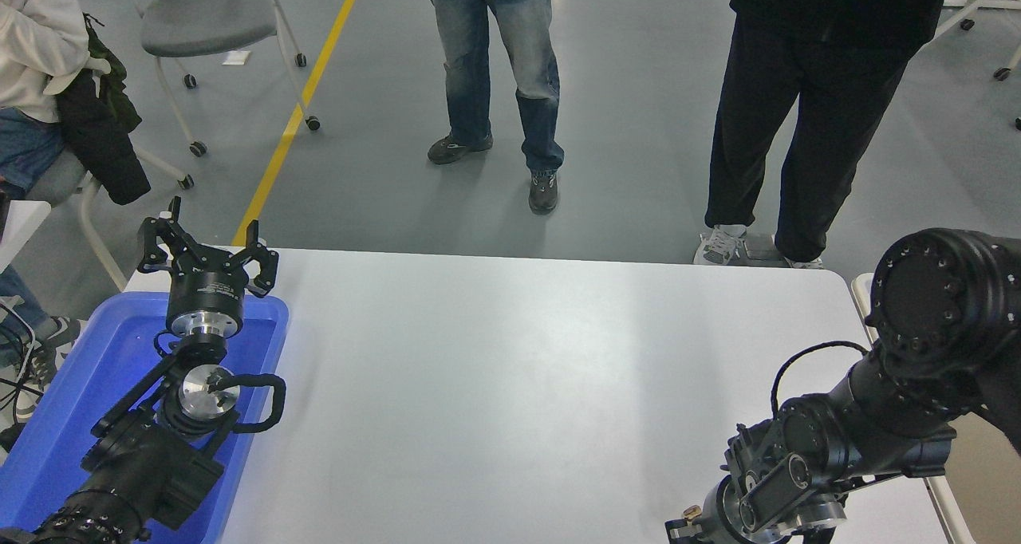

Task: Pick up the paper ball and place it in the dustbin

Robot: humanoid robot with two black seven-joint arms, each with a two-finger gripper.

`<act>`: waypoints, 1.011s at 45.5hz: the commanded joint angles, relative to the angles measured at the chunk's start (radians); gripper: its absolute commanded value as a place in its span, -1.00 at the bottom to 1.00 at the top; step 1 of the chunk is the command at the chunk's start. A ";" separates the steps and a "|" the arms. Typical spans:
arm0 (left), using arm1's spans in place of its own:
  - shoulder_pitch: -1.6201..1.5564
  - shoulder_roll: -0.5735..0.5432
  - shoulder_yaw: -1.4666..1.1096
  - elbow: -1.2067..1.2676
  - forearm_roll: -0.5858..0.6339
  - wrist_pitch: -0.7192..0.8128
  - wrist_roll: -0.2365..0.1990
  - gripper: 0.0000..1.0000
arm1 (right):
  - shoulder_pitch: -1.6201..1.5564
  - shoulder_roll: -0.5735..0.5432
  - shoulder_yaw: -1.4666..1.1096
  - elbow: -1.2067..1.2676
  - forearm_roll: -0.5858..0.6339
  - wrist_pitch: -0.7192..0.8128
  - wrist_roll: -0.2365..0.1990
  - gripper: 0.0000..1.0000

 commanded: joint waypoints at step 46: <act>0.001 0.000 0.000 0.000 0.000 0.000 0.000 0.98 | 0.974 -0.340 -0.176 0.168 -0.130 0.750 0.015 -1.00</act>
